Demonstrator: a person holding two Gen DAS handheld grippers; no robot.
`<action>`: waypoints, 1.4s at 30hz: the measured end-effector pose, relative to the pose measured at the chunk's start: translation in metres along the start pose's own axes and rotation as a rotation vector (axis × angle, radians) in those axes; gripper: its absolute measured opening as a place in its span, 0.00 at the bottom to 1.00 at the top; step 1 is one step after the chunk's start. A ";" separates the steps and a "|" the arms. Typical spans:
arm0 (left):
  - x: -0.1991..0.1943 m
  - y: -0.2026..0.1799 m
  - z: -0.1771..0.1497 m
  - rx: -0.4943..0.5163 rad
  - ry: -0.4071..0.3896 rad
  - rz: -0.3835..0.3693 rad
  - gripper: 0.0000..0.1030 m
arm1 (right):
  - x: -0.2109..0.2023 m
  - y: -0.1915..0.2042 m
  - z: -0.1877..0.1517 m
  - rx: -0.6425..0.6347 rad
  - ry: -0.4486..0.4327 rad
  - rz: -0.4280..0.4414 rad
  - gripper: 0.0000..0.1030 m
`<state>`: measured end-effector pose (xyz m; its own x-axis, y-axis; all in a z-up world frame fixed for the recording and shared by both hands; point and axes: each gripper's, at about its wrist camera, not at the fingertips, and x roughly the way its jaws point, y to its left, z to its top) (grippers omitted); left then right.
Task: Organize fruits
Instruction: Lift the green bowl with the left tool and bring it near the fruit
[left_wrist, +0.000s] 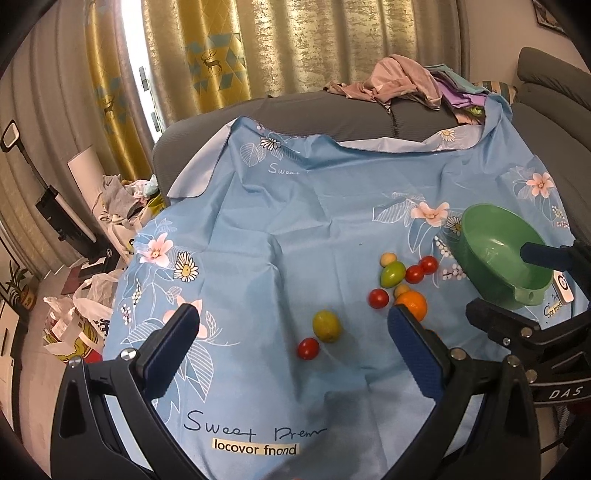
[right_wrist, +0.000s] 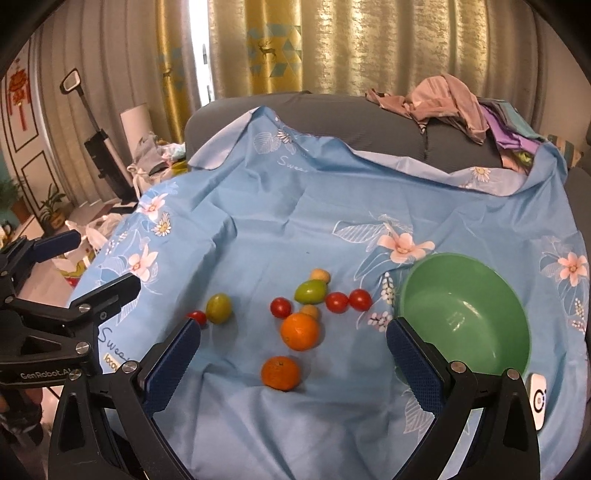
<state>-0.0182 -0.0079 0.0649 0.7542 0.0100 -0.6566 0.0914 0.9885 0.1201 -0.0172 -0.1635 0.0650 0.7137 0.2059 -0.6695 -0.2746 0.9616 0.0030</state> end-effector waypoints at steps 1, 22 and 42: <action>0.000 0.000 0.000 0.002 0.000 0.000 0.99 | 0.000 0.000 0.000 -0.002 0.000 0.002 0.98; 0.002 -0.003 -0.001 0.012 0.011 0.000 0.99 | 0.001 0.002 -0.006 -0.012 -0.001 0.005 0.98; 0.008 -0.004 -0.005 0.013 0.022 -0.001 0.99 | 0.002 0.002 -0.005 -0.017 0.004 0.007 0.98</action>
<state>-0.0155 -0.0108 0.0556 0.7395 0.0127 -0.6730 0.1005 0.9865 0.1290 -0.0201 -0.1617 0.0598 0.7090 0.2115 -0.6727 -0.2900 0.9570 -0.0047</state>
